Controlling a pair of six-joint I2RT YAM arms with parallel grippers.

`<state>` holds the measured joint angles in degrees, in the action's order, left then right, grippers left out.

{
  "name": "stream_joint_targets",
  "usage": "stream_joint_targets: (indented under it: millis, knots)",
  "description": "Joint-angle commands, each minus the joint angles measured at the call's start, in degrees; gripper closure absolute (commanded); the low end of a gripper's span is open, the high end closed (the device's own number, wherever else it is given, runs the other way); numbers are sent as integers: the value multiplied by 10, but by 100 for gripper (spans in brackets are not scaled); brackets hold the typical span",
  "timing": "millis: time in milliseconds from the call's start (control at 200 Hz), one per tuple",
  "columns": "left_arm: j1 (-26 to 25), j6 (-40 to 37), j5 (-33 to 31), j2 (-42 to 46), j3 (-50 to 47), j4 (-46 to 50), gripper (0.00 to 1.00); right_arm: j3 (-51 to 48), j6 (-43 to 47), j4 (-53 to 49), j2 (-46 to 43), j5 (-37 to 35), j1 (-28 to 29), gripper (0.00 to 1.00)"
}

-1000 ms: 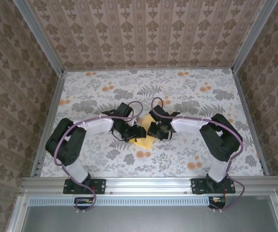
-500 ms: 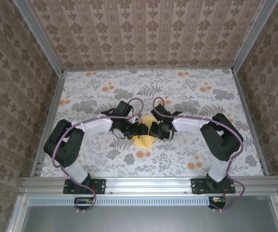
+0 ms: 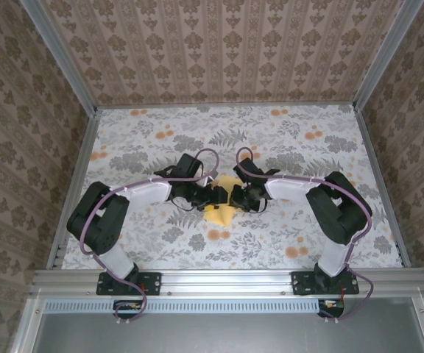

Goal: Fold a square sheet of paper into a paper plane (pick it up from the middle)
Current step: Fold the triangle a second time at the center of the table.

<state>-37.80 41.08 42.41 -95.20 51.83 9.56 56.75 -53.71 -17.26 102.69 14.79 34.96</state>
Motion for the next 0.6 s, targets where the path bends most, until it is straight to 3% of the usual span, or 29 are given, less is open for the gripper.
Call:
stream_joint_targets:
  millis: [0,330,595]
  knots:
    - [3,22,21,-19,-2,-33,36,-22,8,16,14,21,-5,82]
    - [4,39,12,-42,2,-54,32,-37,8,39,-9,52,-26,84]
    - [4,42,1,-46,0,-57,29,-54,52,25,-83,47,-41,72]
